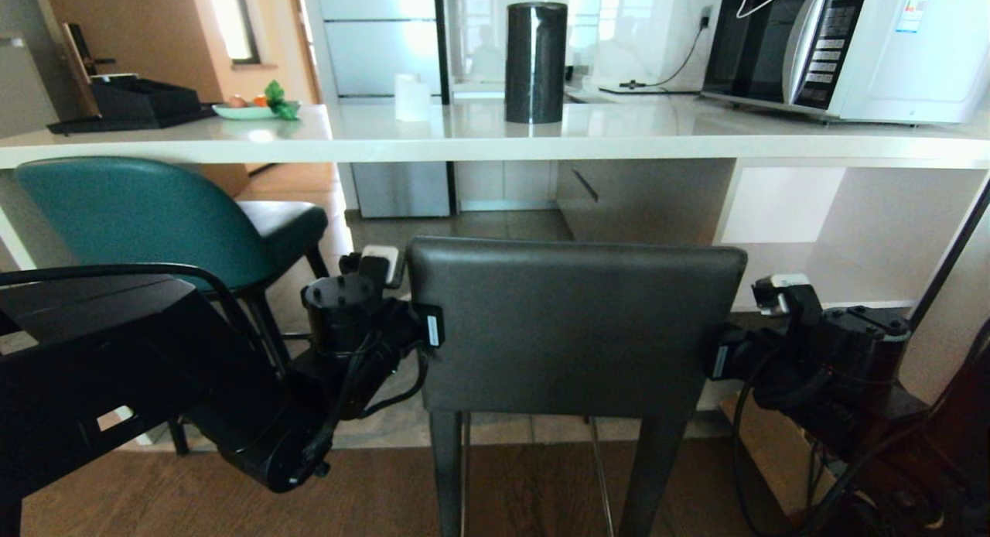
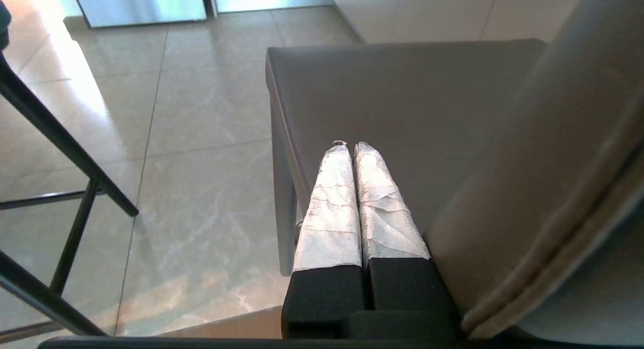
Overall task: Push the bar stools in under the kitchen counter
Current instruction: Push the gray chair back under the dining table
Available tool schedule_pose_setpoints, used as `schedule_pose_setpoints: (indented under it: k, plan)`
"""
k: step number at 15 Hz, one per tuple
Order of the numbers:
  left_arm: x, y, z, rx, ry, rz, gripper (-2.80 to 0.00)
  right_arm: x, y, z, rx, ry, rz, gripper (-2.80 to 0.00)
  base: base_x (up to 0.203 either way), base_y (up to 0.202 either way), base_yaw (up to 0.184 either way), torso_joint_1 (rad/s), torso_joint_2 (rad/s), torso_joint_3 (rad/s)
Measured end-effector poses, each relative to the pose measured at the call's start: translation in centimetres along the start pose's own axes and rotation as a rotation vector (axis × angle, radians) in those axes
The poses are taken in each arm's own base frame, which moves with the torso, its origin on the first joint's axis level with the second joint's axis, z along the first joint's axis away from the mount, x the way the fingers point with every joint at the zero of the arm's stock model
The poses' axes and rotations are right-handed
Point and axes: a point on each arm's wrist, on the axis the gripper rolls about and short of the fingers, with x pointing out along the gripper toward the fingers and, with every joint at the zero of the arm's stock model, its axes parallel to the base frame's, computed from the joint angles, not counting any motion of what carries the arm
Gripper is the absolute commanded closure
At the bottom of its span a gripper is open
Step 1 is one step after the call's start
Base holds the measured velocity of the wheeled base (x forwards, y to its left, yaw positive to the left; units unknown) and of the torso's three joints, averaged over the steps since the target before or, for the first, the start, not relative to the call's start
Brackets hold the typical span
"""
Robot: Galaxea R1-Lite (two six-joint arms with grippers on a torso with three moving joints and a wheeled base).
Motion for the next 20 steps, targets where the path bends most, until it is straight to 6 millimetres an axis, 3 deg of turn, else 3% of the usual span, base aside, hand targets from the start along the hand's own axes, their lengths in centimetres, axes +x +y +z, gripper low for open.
schedule_pose_setpoints:
  k: [9,16,20]
  plan:
    - [-2.1,0.8,-1.2,0.023,0.058,0.016,0.0,0.6,-0.2,0.1,0.009,-0.02,-0.017,0.0,0.0,0.0,0.0,0.0,0.0,0.0]
    - [-2.1,1.8,-1.1,0.024,0.059,0.042,0.0,0.6,-0.2,0.1,0.007,-0.033,-0.017,0.0,0.0,0.0,0.0,0.0,0.0,0.0]
    - [-2.0,2.3,-1.1,0.024,0.058,0.061,0.0,0.7,0.1,0.1,0.005,-0.032,-0.005,0.0,0.143,0.0,0.0,-0.002,0.0,0.005]
